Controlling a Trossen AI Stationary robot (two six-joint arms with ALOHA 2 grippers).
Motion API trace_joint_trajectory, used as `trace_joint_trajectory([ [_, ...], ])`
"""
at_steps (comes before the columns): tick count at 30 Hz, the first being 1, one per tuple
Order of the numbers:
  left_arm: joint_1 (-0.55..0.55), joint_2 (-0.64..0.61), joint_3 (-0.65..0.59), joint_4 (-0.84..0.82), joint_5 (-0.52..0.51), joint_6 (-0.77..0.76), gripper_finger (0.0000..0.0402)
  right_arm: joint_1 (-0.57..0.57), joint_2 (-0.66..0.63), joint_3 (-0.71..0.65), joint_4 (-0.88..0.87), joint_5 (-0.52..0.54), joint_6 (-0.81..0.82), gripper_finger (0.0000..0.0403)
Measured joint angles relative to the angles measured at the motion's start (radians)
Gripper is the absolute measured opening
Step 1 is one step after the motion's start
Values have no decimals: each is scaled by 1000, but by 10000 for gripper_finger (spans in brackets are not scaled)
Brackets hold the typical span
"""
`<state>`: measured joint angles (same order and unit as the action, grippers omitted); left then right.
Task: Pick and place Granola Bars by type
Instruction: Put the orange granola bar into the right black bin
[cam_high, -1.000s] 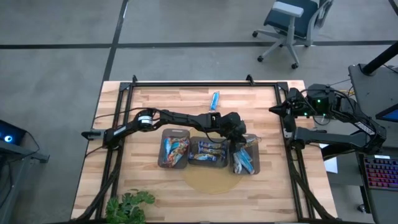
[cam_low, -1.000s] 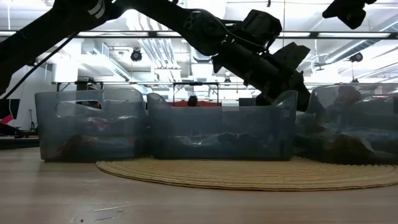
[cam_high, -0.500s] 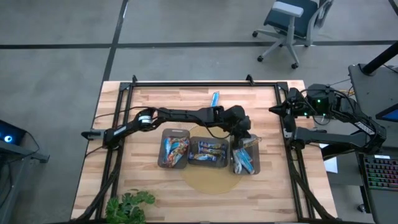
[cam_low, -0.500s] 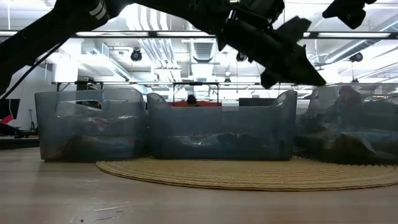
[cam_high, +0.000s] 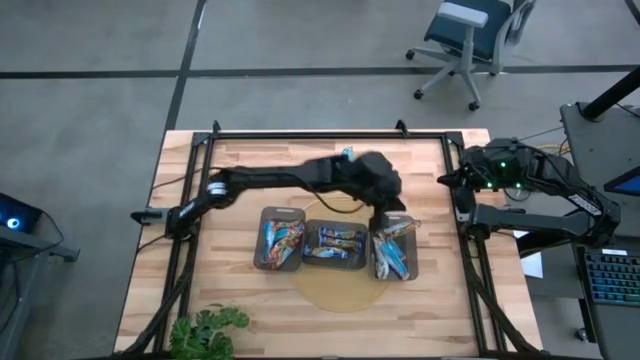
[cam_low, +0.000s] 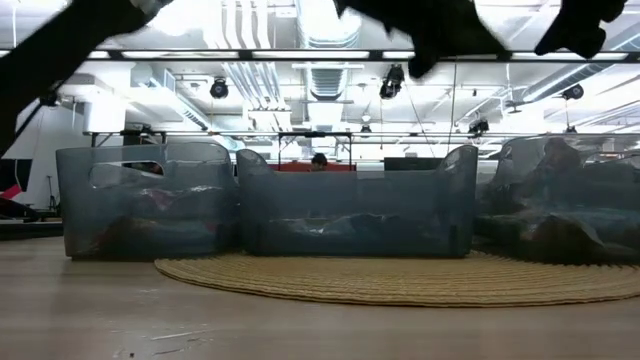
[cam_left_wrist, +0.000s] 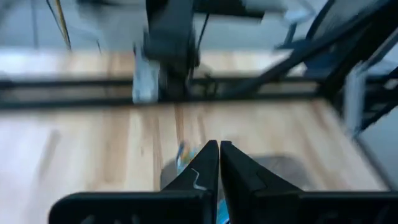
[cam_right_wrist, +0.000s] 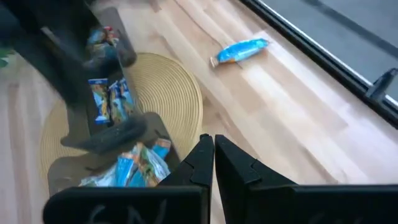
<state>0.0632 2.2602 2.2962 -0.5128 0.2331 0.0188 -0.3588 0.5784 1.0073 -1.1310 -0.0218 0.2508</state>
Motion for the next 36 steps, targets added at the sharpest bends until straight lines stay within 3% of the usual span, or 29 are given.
trace_joint_trajectory([
  [7, -3, -241, -128, 34, -41, 14, 0, 0, 39, 0, 20, -69, -30, 8],
  [13, -1, -462, -390, 130, -105, 11, 0, 1, 118, 0, 5, -124, -39, 17],
  [19, 0, -667, -699, 296, -143, -49, 0, 3, 224, 0, -100, -248, -34, 81],
  [25, 2, -855, -934, 366, -262, -95, 0, 25, 305, 0, -115, -251, -65, 159],
  [31, 2, -997, -1113, 455, -314, -173, 0, 67, 362, 0, -115, -251, -86, 215],
  [36, 2, -1066, -1209, 569, -321, -185, 0, 114, 404, 0, -113, -250, -153, 234],
])
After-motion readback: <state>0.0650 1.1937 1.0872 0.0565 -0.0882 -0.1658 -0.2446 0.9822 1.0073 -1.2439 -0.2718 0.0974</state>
